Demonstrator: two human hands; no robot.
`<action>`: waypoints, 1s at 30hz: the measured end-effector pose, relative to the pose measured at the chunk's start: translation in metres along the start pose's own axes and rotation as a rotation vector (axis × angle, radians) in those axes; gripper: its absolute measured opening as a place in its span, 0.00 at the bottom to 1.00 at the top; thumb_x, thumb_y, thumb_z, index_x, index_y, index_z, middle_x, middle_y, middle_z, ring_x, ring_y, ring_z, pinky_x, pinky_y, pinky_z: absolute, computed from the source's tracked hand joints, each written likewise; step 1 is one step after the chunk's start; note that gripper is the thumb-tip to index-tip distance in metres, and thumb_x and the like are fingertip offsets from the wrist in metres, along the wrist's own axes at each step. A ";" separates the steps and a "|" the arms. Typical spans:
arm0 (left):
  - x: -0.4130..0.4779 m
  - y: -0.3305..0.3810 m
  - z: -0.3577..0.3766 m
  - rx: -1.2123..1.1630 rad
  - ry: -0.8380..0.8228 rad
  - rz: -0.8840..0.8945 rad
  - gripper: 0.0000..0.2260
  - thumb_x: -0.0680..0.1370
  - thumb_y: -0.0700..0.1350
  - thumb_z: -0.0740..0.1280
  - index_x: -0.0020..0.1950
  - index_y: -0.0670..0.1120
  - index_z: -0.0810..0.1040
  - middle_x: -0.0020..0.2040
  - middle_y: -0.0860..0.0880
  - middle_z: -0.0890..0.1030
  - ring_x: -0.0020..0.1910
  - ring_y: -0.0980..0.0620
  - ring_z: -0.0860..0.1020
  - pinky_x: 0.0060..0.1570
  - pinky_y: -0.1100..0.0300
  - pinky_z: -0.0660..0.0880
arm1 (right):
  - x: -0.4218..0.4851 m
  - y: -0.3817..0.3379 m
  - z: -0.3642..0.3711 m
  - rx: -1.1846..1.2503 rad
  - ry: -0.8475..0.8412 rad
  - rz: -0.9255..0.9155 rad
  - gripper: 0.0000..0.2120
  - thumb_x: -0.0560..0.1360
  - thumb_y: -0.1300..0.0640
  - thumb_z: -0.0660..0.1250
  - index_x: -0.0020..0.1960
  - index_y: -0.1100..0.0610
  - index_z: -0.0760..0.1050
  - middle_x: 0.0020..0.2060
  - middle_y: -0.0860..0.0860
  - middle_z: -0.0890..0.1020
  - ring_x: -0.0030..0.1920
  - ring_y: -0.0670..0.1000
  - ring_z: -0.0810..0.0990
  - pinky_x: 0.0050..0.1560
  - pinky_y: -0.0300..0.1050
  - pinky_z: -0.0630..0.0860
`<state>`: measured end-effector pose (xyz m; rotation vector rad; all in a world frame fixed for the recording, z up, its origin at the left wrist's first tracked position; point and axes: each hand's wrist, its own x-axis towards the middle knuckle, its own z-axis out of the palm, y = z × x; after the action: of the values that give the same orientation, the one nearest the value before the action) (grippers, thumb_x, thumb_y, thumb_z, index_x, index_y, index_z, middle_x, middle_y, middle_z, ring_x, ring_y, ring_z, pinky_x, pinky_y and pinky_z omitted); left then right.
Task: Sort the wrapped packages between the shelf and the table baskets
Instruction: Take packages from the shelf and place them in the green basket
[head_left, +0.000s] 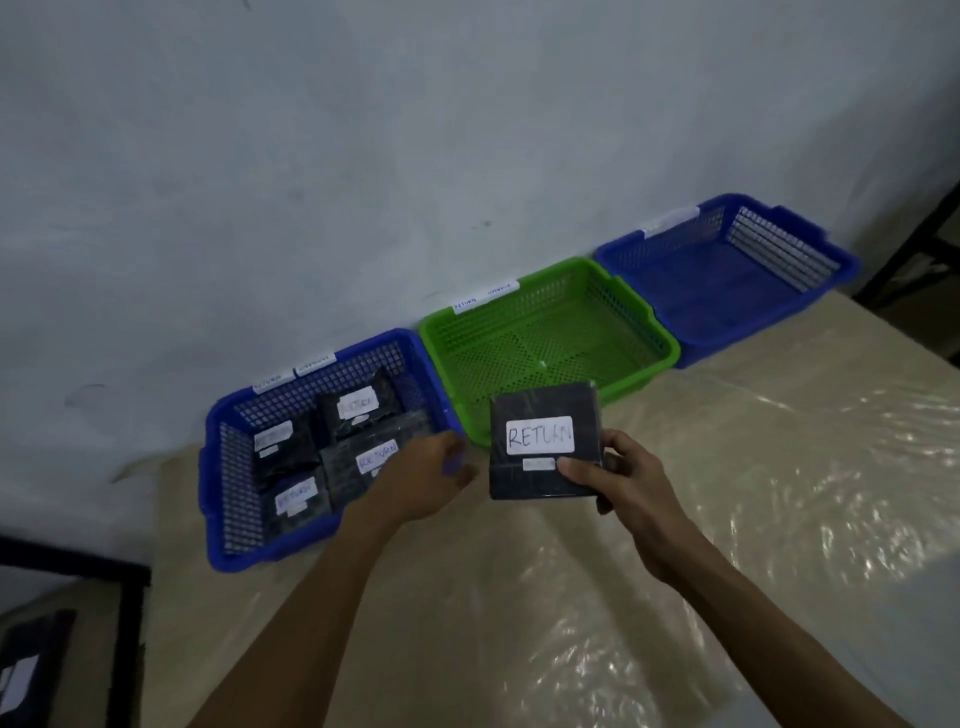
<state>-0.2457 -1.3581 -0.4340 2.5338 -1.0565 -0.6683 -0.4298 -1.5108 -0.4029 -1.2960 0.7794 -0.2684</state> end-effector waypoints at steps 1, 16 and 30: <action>0.010 0.001 -0.001 0.006 0.009 -0.013 0.11 0.77 0.51 0.68 0.55 0.46 0.77 0.51 0.48 0.80 0.49 0.48 0.78 0.46 0.55 0.73 | 0.015 -0.002 -0.005 -0.012 -0.015 0.005 0.15 0.69 0.60 0.74 0.55 0.58 0.76 0.41 0.53 0.81 0.34 0.45 0.75 0.32 0.42 0.67; 0.101 0.023 0.013 0.042 0.318 -0.406 0.26 0.76 0.51 0.68 0.72 0.46 0.66 0.64 0.44 0.70 0.63 0.44 0.71 0.57 0.49 0.73 | 0.183 -0.033 -0.030 -0.052 -0.295 0.180 0.17 0.70 0.63 0.73 0.57 0.58 0.75 0.45 0.51 0.82 0.39 0.45 0.79 0.29 0.32 0.72; 0.155 -0.010 0.033 0.010 0.337 -0.591 0.32 0.82 0.51 0.55 0.78 0.52 0.38 0.70 0.38 0.65 0.45 0.38 0.78 0.39 0.51 0.71 | 0.295 0.026 0.037 -0.299 -0.309 0.219 0.22 0.71 0.62 0.73 0.64 0.61 0.74 0.56 0.55 0.80 0.47 0.47 0.78 0.41 0.30 0.74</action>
<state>-0.1613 -1.4681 -0.5120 2.8390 -0.1921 -0.3405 -0.1989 -1.6485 -0.5321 -1.4739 0.7045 0.2291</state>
